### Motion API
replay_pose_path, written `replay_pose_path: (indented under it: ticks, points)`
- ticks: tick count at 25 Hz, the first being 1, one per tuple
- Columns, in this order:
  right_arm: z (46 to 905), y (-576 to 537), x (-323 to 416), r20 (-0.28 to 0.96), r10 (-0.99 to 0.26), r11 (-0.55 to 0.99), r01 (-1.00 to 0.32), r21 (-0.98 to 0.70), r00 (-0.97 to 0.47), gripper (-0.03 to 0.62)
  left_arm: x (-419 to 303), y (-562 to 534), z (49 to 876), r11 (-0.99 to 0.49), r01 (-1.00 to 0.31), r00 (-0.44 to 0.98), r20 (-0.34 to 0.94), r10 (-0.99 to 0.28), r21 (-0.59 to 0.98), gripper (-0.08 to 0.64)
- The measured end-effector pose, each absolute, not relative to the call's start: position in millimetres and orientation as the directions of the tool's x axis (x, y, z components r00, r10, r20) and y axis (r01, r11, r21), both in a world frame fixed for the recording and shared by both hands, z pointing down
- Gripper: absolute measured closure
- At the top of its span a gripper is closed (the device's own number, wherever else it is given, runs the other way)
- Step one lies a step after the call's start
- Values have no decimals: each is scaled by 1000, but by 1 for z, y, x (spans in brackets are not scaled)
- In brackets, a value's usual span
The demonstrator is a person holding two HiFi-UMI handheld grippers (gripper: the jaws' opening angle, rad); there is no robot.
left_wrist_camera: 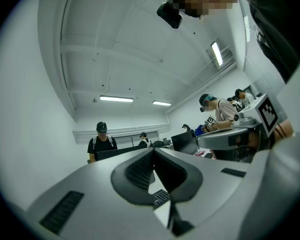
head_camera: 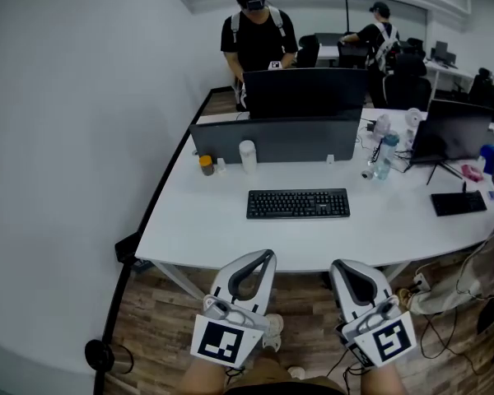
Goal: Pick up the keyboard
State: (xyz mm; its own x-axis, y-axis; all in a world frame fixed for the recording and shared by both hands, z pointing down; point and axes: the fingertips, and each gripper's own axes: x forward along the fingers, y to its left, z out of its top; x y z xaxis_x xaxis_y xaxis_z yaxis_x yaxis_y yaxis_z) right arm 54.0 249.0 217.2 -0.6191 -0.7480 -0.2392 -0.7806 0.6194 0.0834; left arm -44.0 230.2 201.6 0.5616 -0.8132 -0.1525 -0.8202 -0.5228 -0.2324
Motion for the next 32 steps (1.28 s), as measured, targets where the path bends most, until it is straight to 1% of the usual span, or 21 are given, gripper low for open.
replay_pose_path:
  ticks: [3,6,14,22,32]
  points:
    - [222,232,54,-211,-752,624,-778,81,-625,560,-45,214,201,-535,-813,573,-155,-804,-229,552]
    - [218,212,52,-227,-760,611,-788,67,-609,560,-48,193,202,-533,-813,572,-149,-807,-232,551]
    - [226,160,44,-203,-768,607,-791,74,-608,560,-55,138,207,-534,-807,576,-140,-805,-252,551]
    - [221,102,30,-209,-774,592,-800,95,-597,560,-57,80,211,-546,-738,629,-109,-770,-397,551]
    - [217,36,10,-175,-786,578,-805,134,-593,560,-75,11,204,-555,-733,639,-117,-760,-393,551]
